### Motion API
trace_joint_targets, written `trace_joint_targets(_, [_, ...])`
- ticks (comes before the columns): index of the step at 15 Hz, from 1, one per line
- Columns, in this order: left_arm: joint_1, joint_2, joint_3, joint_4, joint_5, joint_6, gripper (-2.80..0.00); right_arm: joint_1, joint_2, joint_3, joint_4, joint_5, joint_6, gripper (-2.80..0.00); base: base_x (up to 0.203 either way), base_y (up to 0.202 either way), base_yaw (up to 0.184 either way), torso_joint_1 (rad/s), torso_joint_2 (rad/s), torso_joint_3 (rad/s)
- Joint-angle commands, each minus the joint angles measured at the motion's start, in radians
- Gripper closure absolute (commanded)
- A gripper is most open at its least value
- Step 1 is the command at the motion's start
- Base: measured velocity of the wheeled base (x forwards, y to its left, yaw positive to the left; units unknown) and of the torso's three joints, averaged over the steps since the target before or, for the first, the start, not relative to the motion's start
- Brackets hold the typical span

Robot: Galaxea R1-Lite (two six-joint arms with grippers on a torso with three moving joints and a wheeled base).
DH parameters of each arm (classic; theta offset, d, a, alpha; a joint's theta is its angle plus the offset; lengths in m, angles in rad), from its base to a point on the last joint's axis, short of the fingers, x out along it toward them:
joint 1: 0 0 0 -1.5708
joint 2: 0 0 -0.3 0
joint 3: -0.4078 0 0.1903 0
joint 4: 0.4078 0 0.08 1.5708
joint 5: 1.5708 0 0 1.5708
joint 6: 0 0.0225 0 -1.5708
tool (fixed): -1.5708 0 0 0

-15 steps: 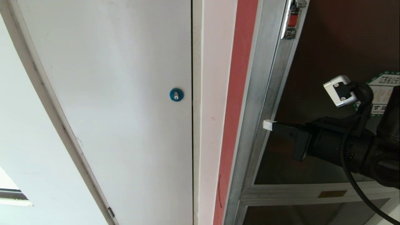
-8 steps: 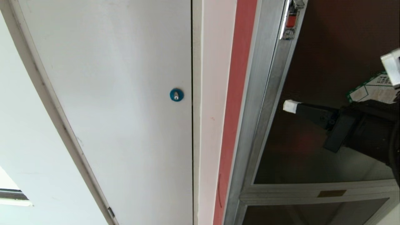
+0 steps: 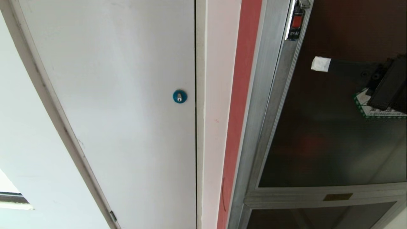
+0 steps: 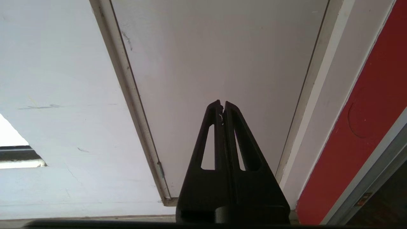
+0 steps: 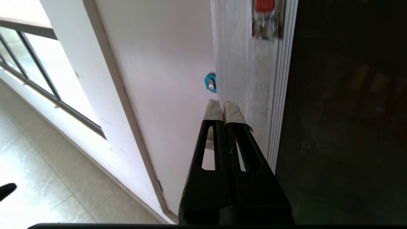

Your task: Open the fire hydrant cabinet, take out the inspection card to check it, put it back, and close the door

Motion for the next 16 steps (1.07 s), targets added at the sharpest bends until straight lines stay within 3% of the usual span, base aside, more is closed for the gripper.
trace_joint_targets(1, [0.0,0.0,0.012,-0.001,0.0,0.0,0.0,0.0,-0.001,-0.085,0.055,0.004,0.001,0.0,0.0,0.0,0.0,0.0,0.0,0.0])
trace_joint_targets(8, [0.0,0.001,0.012,0.0,0.0,0.0,0.0,0.002,0.057,-0.333,0.208,0.031,-0.001,0.0,0.0,0.0,0.0,0.0,0.0,0.0])
trace_joint_targets(16, [0.0,0.001,0.012,-0.001,0.0,0.0,0.0,-0.005,0.205,-0.485,0.217,0.019,-0.001,0.0,0.0,0.0,0.0,0.0,0.0,0.0])
